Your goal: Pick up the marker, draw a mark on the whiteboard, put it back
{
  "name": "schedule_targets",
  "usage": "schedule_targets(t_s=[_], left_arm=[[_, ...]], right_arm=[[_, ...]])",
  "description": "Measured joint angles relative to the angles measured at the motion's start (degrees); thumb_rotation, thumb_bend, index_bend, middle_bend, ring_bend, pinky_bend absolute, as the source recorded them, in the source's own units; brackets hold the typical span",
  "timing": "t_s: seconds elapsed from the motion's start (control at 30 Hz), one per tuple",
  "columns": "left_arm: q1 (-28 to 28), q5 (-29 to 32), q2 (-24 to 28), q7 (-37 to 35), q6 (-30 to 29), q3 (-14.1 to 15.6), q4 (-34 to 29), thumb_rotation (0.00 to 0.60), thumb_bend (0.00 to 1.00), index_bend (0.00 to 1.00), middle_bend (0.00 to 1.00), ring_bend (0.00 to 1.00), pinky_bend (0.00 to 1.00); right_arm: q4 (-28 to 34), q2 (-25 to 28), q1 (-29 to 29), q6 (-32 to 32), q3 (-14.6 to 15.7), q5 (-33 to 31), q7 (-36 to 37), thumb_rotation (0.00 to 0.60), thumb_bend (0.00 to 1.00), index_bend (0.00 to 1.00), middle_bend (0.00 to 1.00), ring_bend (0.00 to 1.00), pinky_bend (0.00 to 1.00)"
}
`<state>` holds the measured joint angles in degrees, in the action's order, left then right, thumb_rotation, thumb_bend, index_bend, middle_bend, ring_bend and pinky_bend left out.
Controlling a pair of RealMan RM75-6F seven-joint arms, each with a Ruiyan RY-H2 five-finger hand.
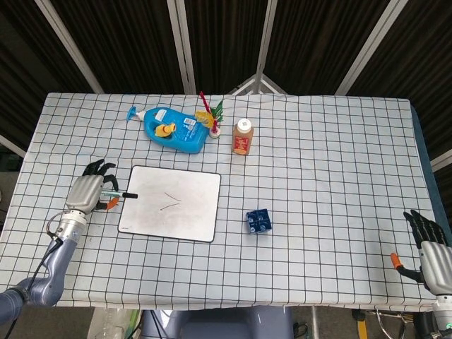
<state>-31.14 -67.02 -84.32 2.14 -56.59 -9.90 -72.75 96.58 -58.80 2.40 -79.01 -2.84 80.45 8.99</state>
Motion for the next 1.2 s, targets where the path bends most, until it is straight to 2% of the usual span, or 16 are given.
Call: schedule_targets(t_s=[0.33, 0.43, 0.63, 0.73, 0.93, 1.07, 1.2], left_arm=[[-0.87, 2.53, -4.29, 2.27, 1.77, 0.00, 5.93, 0.600, 0.41, 0.57, 0.04, 0.00, 0.00], [-1.22, 2.63, -5.10, 2.72, 2.16, -0.01, 6.57, 0.600, 0.35, 0.48, 0.00, 0.00, 0.00], [-1.07, 2.50, -4.85, 2.90, 1.98, 0.07, 5.48, 0.600, 0.19, 0.33, 0.00, 0.00, 0.00], [-0.70, 2.81, -4.32, 2.86, 1.59, -0.10, 4.40, 0.600, 0.16, 0.24, 0.00, 0.00, 0.00], [1.00, 3.31, -1.68, 2.60, -0.88, -0.54, -0.22, 0.600, 0.14, 0.01, 0.00, 0.00, 0.00], [3.08, 3.11, 1.48, 2.15, -3.83, -0.58, -5.71, 0.600, 0.14, 0.00, 0.00, 0.00, 0.00], [6.50, 2.09, 6.22, 2.09, -8.70, 0.07, -14.38, 0.600, 0.14, 0.00, 0.00, 0.00, 0.00]], right_arm=[[0.01, -0.02, 0.02, 0.06, 0.00, -0.05, -0.17, 0.600, 0.35, 0.00, 0.00, 0.00, 0.00], [-0.04, 0.06, 0.01, 0.07, -0.02, -0.09, -0.04, 0.600, 0.35, 0.00, 0.00, 0.00, 0.00], [0.01, 0.23, 0.03, 0.17, 0.00, -0.07, 0.12, 0.600, 0.35, 0.00, 0.00, 0.00, 0.00], [-0.02, 0.26, -0.03, 0.00, 0.04, 0.14, 0.24, 0.600, 0.35, 0.00, 0.00, 0.00, 0.00], [-0.22, 0.29, -0.12, -0.15, 0.23, 0.53, 0.23, 0.600, 0.35, 0.00, 0.00, 0.00, 0.00], [-0.43, 0.38, -0.18, -0.19, 0.48, 0.97, 0.07, 0.600, 0.35, 0.00, 0.00, 0.00, 0.00], [-0.85, 0.28, -0.16, -0.32, 0.71, 1.52, -0.78, 0.600, 0.35, 0.00, 0.00, 0.00, 0.00]])
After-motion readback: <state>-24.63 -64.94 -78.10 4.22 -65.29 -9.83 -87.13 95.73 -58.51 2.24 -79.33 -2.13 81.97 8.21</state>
